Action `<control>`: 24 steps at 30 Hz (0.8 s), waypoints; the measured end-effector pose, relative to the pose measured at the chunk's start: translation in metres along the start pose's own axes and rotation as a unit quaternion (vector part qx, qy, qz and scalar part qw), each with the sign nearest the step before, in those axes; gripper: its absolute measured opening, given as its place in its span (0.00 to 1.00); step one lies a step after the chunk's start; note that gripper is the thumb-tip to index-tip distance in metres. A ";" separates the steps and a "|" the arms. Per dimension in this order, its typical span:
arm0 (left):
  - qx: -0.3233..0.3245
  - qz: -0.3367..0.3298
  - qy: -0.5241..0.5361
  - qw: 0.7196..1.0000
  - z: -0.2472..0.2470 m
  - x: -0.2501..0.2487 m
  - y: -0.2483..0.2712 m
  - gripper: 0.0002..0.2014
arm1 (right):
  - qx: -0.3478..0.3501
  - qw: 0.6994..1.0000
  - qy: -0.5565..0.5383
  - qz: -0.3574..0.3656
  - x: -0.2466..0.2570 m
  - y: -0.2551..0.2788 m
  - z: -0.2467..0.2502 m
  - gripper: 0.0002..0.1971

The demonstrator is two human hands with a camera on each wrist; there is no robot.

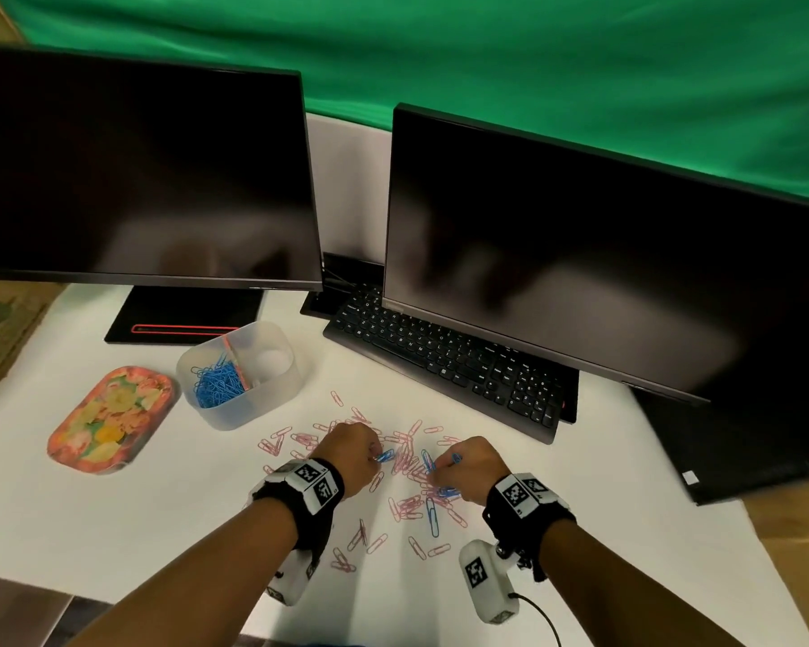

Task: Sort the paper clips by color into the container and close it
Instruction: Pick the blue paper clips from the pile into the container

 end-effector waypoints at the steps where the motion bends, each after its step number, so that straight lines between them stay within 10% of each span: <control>1: 0.004 -0.005 -0.002 1.000 0.001 0.000 0.000 0.05 | 0.002 1.000 -0.011 0.003 0.001 0.001 0.001 0.06; 16: 0.001 0.039 0.195 0.980 0.007 0.009 0.008 0.05 | 0.061 0.997 -0.049 -0.009 0.013 0.014 0.010 0.05; 19: 0.021 0.067 0.315 0.947 0.012 0.006 0.012 0.08 | 0.071 0.989 -0.131 -0.021 0.018 0.009 0.006 0.02; 24: 0.027 0.129 0.570 0.811 0.027 0.012 0.019 0.09 | 0.095 0.966 -0.240 -0.009 0.059 0.008 -0.004 0.03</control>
Point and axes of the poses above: each hand's wrist, its own y-axis away from the middle knuckle, its own z-axis out of the back of the hand, x = y × z, the point moved 1 cm from there along -y, towards the middle knuckle, and after that the axes turned 6 degrees about y, right-handed, at the moved point
